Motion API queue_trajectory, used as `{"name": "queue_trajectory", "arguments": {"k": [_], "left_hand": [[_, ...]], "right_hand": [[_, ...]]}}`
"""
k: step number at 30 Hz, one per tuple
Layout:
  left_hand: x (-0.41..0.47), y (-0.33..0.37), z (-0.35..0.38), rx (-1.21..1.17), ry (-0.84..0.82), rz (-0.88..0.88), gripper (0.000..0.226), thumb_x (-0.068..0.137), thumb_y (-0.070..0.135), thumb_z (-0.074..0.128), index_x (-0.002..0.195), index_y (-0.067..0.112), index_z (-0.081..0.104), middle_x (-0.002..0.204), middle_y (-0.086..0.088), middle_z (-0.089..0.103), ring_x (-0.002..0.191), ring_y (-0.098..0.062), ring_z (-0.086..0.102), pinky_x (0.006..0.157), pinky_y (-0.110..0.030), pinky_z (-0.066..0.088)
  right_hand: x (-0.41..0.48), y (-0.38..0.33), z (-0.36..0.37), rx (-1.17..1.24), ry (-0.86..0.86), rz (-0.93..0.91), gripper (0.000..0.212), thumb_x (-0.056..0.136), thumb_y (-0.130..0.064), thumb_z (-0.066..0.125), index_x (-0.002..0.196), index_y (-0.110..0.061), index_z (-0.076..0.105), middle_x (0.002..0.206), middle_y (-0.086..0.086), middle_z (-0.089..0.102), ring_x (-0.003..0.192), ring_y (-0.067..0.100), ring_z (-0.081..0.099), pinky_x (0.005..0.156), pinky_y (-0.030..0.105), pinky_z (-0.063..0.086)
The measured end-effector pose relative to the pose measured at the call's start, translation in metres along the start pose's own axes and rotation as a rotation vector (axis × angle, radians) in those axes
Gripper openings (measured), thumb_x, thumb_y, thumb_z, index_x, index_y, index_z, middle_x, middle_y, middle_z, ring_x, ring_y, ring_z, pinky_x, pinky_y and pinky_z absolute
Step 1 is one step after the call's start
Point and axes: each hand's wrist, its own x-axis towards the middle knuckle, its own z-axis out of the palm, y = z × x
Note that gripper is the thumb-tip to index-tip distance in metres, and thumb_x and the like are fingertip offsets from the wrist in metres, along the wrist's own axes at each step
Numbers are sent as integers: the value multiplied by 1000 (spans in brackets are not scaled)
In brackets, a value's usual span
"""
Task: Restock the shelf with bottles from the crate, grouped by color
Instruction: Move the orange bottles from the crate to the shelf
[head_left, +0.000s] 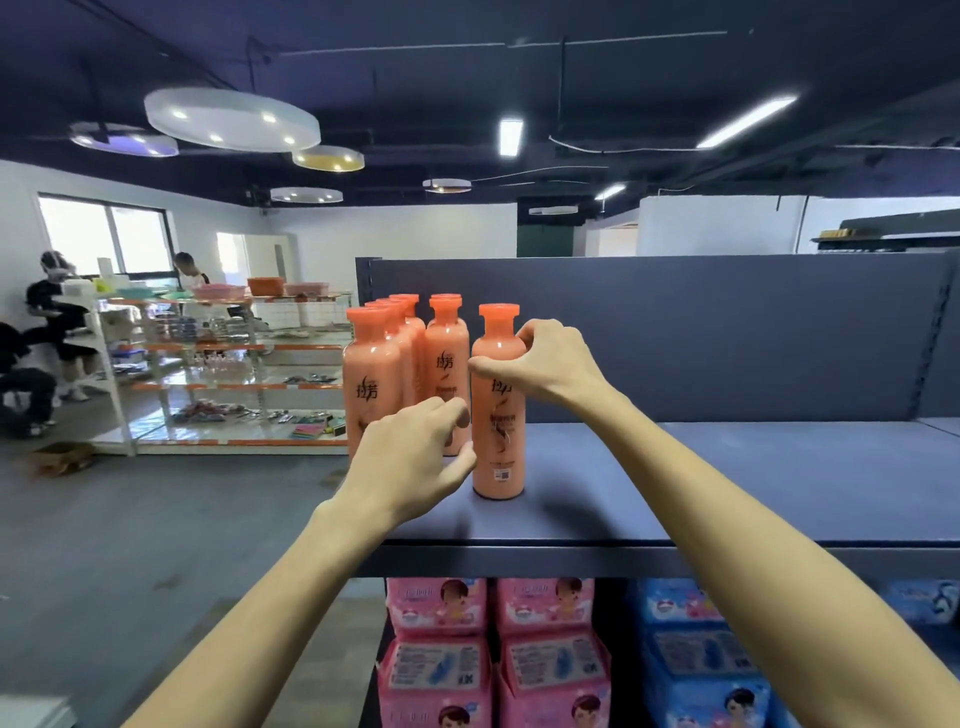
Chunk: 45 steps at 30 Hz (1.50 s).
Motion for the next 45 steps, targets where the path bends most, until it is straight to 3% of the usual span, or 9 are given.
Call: {"name": "queue_trajectory", "arguments": {"k": [4, 9, 13, 17, 19, 25, 32, 41, 45], "left_hand": [[-6, -1, 5, -22, -7, -9, 17, 86, 42, 53, 97, 29, 54, 88, 10, 59, 72, -15, 56, 61, -33, 48], [-12, -2, 9, -59, 4, -2, 18, 85, 41, 54, 96, 27, 56, 83, 10, 56, 71, -15, 57, 60, -34, 49], [-15, -3, 13, 93, 56, 49, 29, 82, 44, 40, 93, 23, 57, 82, 8, 57, 75, -17, 57, 53, -32, 48], [-14, -8, 17, 148, 93, 49, 22, 82, 37, 55, 92, 18, 58, 84, 3, 56, 79, -21, 55, 56, -32, 44], [-15, -12, 17, 118, 103, 57, 23, 83, 36, 52, 91, 15, 58, 85, 0, 54, 81, -23, 51, 63, -33, 46], [-21, -19, 8, 130, 127, 51, 24, 83, 35, 47, 88, 14, 58, 84, -3, 53, 80, -24, 47, 70, -36, 46], [-31, -27, -1, 120, 128, 16, 20, 83, 32, 55, 89, 14, 58, 84, -3, 54, 80, -24, 47, 68, -35, 46], [-41, -32, -8, 110, 71, -24, 28, 83, 35, 43, 91, 14, 59, 85, -2, 55, 81, -24, 49, 66, -35, 48], [-43, -30, -9, 106, 51, -24, 29, 82, 36, 42, 91, 14, 58, 86, -2, 54, 81, -23, 49, 65, -36, 49]], "right_hand": [[-12, 8, 6, 19, -25, -8, 65, 60, -71, 79, 86, -14, 63, 81, -2, 67, 77, 16, 65, 65, 33, 55], [-51, 43, 29, 9, -210, 11, 54, 62, -53, 87, 100, -20, 66, 90, -9, 71, 83, 6, 66, 73, 29, 58], [-55, 47, 42, 59, -167, 7, 53, 65, -46, 88, 104, -18, 65, 94, -8, 72, 88, 7, 67, 74, 25, 56], [-50, 35, 55, 62, -163, 8, 54, 67, -45, 88, 103, -15, 63, 94, -5, 71, 88, 10, 66, 75, 30, 57], [-47, 32, 62, 58, -162, 12, 53, 65, -45, 88, 101, -15, 63, 92, -4, 70, 88, 12, 65, 74, 32, 57], [-35, 22, 81, 51, -167, 16, 48, 64, -44, 87, 93, -15, 61, 87, -2, 67, 79, 12, 60, 57, 24, 45], [-25, 15, 98, 59, -175, 44, 59, 59, -55, 87, 95, -17, 61, 94, 0, 69, 86, 17, 65, 74, 37, 58], [-22, 11, 102, 74, -169, 42, 58, 61, -53, 90, 97, -17, 62, 96, 1, 71, 91, 18, 67, 81, 39, 58], [-29, 7, 98, 36, -175, 33, 56, 66, -52, 87, 99, -16, 60, 98, 2, 69, 88, 18, 64, 75, 35, 56]]}}
